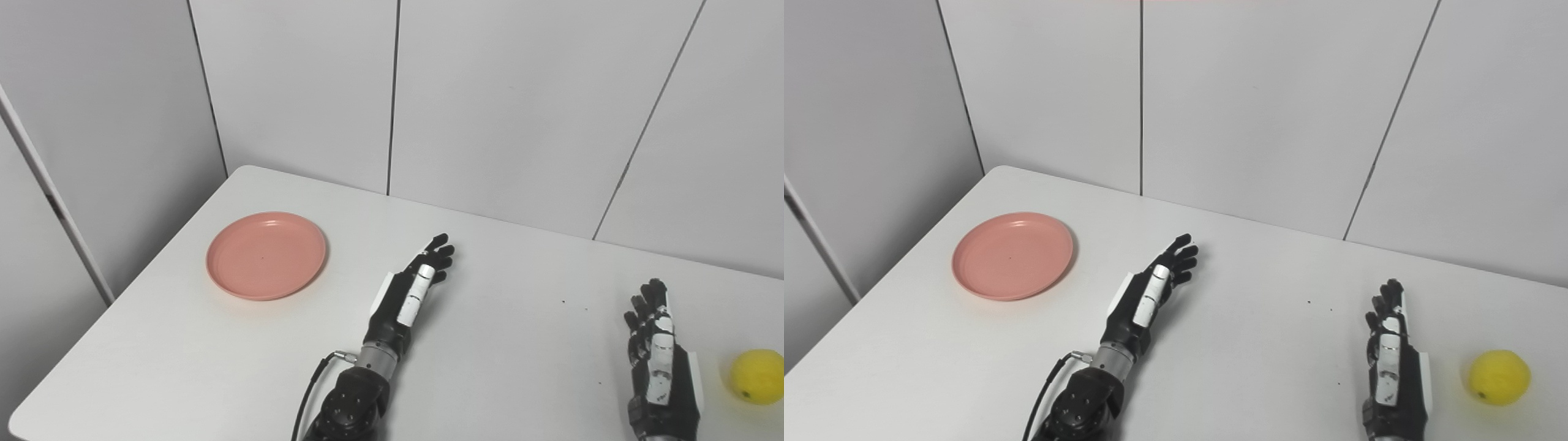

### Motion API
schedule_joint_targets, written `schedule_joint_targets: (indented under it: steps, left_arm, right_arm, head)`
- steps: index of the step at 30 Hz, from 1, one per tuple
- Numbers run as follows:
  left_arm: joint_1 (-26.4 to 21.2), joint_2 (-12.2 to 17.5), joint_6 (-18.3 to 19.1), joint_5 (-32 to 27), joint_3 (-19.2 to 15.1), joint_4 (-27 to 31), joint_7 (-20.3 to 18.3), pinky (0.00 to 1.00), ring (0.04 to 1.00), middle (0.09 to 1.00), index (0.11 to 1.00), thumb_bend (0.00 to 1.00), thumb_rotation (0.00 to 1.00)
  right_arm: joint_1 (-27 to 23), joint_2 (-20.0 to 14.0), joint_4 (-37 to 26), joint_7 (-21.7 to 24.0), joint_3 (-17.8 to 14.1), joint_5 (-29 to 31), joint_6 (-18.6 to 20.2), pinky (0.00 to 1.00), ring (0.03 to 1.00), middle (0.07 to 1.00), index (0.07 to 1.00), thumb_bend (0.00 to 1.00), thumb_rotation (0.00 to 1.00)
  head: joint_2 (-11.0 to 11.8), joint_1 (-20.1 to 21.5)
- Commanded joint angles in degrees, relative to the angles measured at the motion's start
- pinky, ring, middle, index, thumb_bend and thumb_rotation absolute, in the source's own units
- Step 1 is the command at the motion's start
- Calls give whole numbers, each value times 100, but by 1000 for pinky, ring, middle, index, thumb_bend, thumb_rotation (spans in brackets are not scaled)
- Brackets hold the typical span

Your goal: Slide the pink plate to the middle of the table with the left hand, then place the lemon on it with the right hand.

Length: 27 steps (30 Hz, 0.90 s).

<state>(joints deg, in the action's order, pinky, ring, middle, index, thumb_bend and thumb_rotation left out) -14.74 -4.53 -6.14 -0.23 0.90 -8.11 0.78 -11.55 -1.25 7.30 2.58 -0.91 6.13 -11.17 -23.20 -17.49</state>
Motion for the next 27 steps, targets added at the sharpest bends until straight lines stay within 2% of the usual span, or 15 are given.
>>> schedule_joint_targets:
  steps: [1,10,18,27]
  left_arm:
    - [-200,46,-23,-78,-47,273,-10,816,815,822,807,755,1000]
    - [-357,361,244,-390,-585,914,70,757,750,752,728,777,1000]
    - [-480,632,104,-271,-891,1042,227,717,724,721,697,764,1000]
    - [-674,1377,-93,-126,-1189,721,295,724,715,719,685,765,1000]
  right_arm:
    - [-21,-36,-10,124,30,10,-281,1000,1000,1000,1000,697,1000]
    - [-124,-8,-92,108,58,-61,-93,1000,1000,1000,1000,726,1000]
    - [-200,4,-36,100,43,-47,-161,1000,1000,1000,1000,715,1000]
    - [-262,3,32,147,64,-28,-194,1000,1000,1000,1000,711,1000]
  head:
    - [-8,-5]
    - [-1,-49]
    - [60,-95]
    - [105,-268]
